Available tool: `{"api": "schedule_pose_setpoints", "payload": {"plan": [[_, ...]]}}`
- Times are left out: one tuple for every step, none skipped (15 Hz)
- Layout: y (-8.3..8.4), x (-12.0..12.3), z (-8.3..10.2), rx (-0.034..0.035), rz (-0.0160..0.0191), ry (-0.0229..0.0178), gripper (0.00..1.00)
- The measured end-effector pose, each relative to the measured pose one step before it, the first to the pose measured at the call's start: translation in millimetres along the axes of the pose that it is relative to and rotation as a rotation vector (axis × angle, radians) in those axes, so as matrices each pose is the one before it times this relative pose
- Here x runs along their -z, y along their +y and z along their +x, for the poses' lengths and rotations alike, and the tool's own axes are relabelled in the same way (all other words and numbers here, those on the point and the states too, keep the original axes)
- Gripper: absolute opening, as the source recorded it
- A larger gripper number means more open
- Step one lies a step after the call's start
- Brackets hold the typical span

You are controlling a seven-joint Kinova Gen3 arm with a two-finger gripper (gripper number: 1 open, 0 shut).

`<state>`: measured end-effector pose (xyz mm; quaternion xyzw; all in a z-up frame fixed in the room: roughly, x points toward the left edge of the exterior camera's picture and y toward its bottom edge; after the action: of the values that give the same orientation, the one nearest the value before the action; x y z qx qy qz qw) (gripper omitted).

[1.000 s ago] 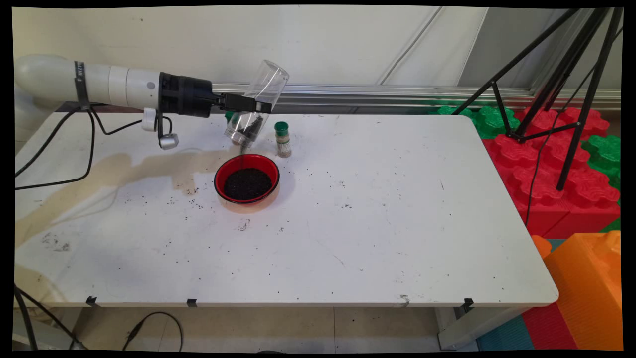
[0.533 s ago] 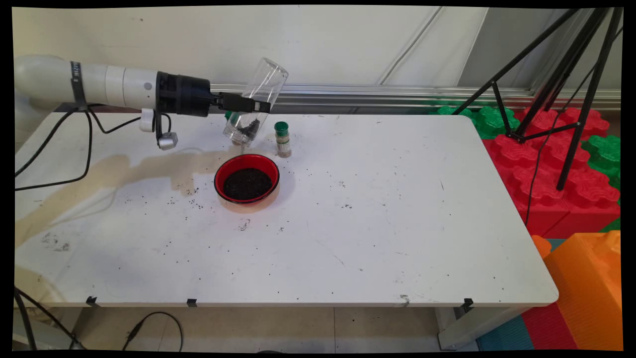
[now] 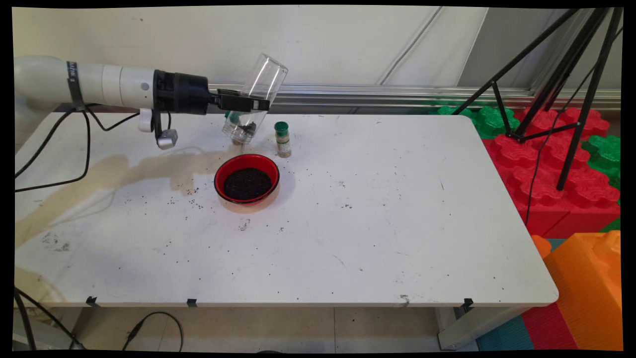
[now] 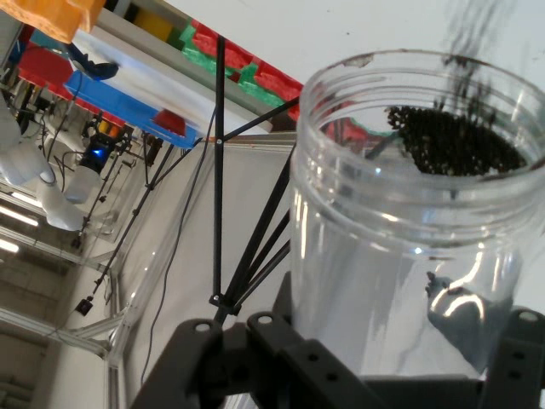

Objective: Pour the black seasoning powder in the red bowl

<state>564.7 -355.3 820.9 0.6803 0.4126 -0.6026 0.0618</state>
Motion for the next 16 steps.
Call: {"api": "schedule_pose_setpoints", "payload": {"plan": [[-0.58, 0.97, -0.28, -0.01011, 0.00260, -0.00391, 0.00], [-0.58, 0.81, -0.24, -0.00814, 0.00293, -0.00326, 0.00], [-0.68, 1.03, -0.25, -0.00931, 0.00351, -0.00382, 0.00], [-0.73, 1.00, -0.23, -0.00919, 0.00387, -0.00352, 0.00], [-0.62, 0.98, -0.18, -0.00704, 0.00348, -0.00287, 0.00], [-0.72, 1.06, -0.18, -0.00792, 0.00412, -0.00307, 0.00], [-0.93, 1.37, -0.29, -0.00750, 0.00444, -0.00351, 0.00], [-0.98, 1.39, -0.26, -0.00577, 0.00401, -0.00313, 0.00], [-0.70, 0.85, -0.13, -0.00314, 0.00293, -0.00198, 0.00], [-1.03, 1.40, -0.23, -0.00391, 0.00395, -0.00334, 0.00], [-0.68, 0.92, -0.07, -0.00172, 0.00251, -0.00209, 0.00], [-1.04, 1.41, -0.03, -0.00159, 0.00347, -0.00307, 0.00], [-1.29, 2.06, 0.22, 0.00004, 0.00390, -0.00429, 0.00], [-0.86, 1.48, 0.36, 0.00101, 0.00269, -0.00271, 0.00], [-0.51, 1.37, 0.57, 0.00316, 0.00227, -0.00353, 0.00], [-0.24, 0.80, 0.56, 0.00203, 0.00106, -0.00178, 0.00]]}}
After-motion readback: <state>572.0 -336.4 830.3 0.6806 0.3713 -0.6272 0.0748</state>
